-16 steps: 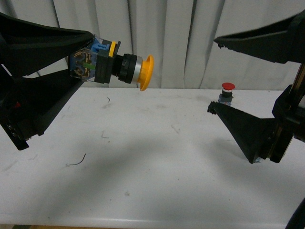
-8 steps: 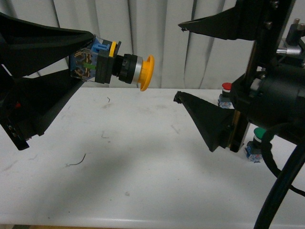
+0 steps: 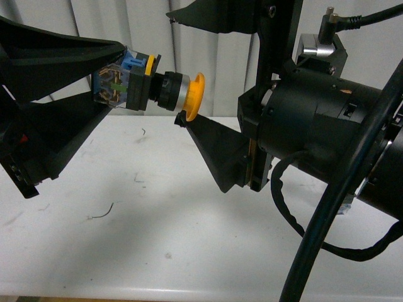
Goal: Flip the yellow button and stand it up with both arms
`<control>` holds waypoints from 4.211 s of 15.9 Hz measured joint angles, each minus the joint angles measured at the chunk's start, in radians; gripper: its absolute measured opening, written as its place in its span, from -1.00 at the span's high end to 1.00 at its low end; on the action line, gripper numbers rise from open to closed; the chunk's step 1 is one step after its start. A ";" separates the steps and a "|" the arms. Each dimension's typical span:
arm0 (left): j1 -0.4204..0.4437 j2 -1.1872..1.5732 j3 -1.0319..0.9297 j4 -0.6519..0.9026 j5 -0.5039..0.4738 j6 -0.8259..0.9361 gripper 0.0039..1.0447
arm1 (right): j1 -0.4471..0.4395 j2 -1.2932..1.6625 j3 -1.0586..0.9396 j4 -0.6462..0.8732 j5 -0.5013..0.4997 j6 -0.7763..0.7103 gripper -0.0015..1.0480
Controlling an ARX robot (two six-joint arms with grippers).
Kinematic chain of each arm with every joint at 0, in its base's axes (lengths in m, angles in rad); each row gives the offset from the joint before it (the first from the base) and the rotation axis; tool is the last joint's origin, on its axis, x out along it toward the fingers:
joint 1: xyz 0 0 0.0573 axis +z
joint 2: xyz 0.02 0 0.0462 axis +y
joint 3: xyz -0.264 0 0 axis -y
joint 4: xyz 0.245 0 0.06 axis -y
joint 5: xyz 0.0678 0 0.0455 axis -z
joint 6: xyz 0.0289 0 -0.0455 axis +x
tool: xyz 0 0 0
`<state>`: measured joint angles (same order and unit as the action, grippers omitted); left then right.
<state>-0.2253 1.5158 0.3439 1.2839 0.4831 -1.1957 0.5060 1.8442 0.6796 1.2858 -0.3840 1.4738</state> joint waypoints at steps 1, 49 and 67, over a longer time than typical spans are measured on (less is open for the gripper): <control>0.000 0.000 0.000 0.000 0.000 0.000 0.34 | -0.001 0.000 0.002 0.000 0.000 0.000 -0.87; 0.223 -1.441 -0.255 -1.301 -0.483 1.180 0.97 | -0.040 0.021 0.061 -0.004 0.011 0.011 0.34; 0.223 -1.508 -0.335 -1.287 -0.484 1.180 -0.23 | -0.082 -0.122 0.065 -0.113 0.143 -0.412 0.34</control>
<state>-0.0025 0.0082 0.0093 -0.0036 -0.0006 -0.0154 0.4240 1.7218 0.7444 1.1725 -0.2409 1.0618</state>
